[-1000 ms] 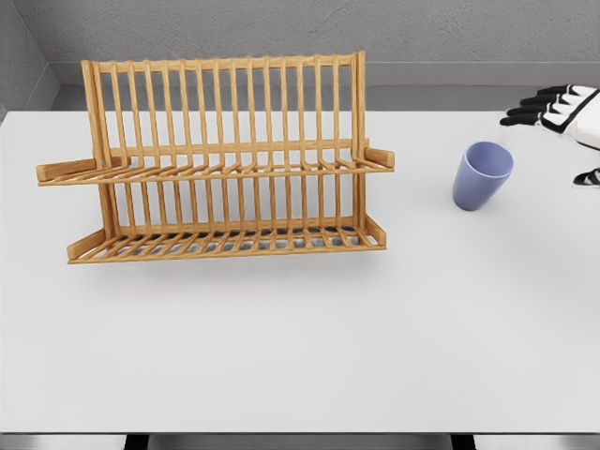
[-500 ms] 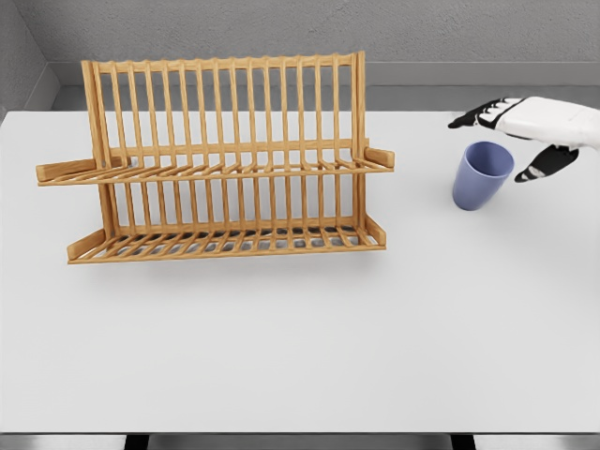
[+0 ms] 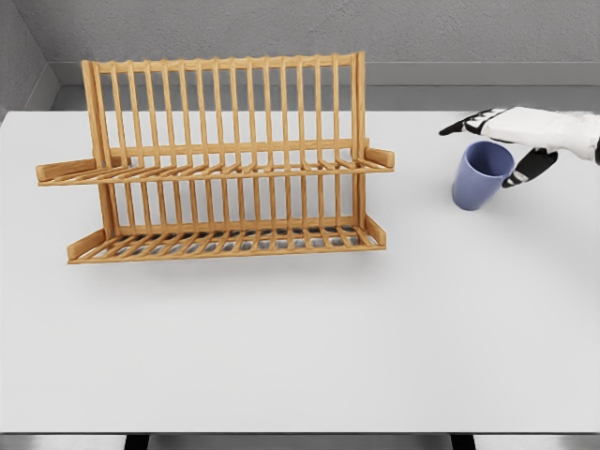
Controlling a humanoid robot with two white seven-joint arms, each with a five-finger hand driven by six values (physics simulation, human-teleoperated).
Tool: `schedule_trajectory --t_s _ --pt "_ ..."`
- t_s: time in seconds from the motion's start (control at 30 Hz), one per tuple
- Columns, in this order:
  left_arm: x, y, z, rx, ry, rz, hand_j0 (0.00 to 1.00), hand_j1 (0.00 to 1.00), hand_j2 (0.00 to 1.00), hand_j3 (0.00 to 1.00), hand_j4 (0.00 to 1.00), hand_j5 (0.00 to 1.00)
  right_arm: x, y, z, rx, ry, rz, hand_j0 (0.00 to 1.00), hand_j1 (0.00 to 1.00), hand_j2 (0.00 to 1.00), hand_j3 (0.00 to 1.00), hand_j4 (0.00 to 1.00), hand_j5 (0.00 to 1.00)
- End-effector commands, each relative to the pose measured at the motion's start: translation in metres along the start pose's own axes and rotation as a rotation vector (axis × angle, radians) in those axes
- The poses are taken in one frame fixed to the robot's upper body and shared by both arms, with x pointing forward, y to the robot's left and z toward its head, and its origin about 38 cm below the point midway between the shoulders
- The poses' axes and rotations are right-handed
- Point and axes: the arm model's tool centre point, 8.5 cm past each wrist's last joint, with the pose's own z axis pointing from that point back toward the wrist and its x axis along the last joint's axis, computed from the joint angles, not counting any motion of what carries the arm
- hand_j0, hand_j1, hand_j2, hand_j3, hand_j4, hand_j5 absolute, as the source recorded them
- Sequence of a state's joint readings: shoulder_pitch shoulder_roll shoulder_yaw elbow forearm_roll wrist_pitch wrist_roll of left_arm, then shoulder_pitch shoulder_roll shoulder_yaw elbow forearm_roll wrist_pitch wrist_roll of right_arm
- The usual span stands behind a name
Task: Right arm put cup on second shelf
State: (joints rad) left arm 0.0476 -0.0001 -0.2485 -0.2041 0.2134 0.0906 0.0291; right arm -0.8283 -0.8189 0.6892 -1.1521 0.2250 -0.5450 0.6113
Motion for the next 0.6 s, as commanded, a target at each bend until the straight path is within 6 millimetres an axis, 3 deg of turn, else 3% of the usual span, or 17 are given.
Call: schedule_trajectory --t_s 0.0,0.3,0.57 --pt "0.000 0.000 0.000 0.000 0.000 0.000 1.00 1.00 1.00 1.00 1.00 1.00 -0.002 0.007 -0.005 0.016 0.002 -0.020 1.00 1.00 1.00 1.00 1.00 1.00" --pt "0.000 0.000 0.000 0.000 0.000 0.000 1.00 1.00 1.00 1.00 1.00 1.00 -0.023 0.024 -0.005 0.037 0.060 -0.087 1.00 1.00 1.00 1.00 1.00 1.00" --pt "0.000 0.000 0.000 0.000 0.000 0.000 1.00 1.00 1.00 1.00 1.00 1.00 -0.022 0.011 -0.012 0.024 0.064 -0.067 1.00 1.00 1.00 1.00 1.00 1.00"
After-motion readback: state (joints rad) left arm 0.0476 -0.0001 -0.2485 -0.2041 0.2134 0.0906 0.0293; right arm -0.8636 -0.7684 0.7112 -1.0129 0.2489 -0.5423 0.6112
